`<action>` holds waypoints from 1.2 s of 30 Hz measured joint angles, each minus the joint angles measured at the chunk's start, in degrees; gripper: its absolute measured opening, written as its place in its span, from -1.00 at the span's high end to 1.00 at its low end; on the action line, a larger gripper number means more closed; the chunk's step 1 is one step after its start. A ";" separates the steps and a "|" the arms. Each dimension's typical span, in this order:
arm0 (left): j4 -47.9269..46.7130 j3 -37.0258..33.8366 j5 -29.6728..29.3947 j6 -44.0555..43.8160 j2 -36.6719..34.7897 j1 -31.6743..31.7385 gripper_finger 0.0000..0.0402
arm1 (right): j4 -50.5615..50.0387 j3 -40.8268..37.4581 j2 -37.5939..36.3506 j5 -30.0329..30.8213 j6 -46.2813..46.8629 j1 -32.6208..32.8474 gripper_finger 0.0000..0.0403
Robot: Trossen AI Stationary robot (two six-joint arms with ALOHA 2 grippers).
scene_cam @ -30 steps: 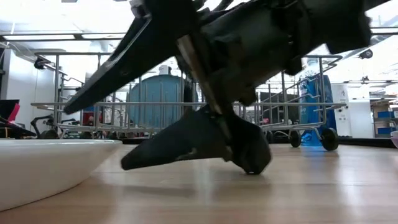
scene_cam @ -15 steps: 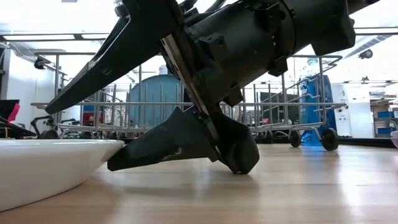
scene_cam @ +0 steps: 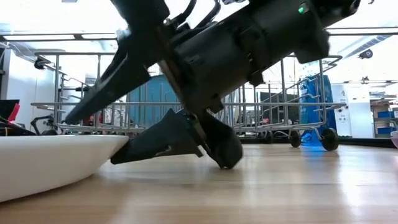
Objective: Sort dishes
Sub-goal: Put the white plate in the dish rack
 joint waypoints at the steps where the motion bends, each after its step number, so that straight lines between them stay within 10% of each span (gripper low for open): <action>1: 0.10 -0.07 -0.38 -0.10 0.02 0.02 0.22 | 0.15 -0.01 0.16 0.20 -0.61 -0.36 -0.13; 20: 3.35 0.11 -5.91 -4.95 0.14 0.26 0.22 | -5.15 6.54 4.58 7.36 -9.15 -2.16 0.91; 36: -25.64 14.78 -7.19 -8.11 0.22 0.15 0.22 | -7.93 6.37 2.71 10.97 -20.28 -1.51 0.94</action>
